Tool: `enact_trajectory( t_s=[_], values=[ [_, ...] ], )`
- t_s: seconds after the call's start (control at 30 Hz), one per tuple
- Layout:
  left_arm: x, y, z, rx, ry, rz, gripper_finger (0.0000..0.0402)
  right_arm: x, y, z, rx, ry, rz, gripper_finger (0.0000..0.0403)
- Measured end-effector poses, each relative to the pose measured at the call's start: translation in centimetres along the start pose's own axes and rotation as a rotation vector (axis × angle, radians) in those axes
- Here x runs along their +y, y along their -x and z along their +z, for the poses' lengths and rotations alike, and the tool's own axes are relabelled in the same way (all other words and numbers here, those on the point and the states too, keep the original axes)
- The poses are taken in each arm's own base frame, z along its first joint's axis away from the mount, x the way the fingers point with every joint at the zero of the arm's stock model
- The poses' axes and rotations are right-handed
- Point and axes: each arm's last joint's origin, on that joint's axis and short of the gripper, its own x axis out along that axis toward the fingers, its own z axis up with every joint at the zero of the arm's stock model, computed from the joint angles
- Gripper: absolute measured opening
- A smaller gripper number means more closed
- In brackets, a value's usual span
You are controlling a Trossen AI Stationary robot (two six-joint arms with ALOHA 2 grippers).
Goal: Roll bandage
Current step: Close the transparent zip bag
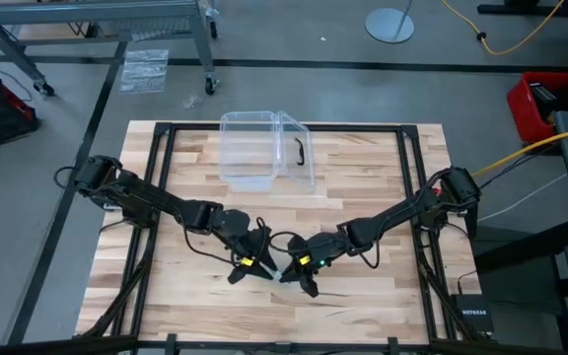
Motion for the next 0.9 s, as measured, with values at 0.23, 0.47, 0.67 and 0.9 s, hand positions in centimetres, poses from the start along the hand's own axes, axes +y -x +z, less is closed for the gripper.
enact_trajectory(
  t_s=[0.23,0.47,0.67,0.9],
  values=[
    [-0.19,-0.07,-0.11,0.005,-0.001,-0.005,0.0135,0.49,0.03,0.6,-0.063,0.013,0.053,0.0018],
    [0.19,0.06,0.0,0.004,0.017,0.008,0.0135,0.51,0.04,0.71,-0.084,0.013,0.044,0.0018],
    [0.14,0.04,-0.02,0.004,0.016,0.006,0.0126,0.45,0.04,0.75,-0.098,0.013,0.025,0.0018],
    [0.17,0.05,0.0,0.004,0.005,0.007,0.0064,0.45,0.04,0.77,-0.102,0.013,0.022,0.0018]
  ],
)
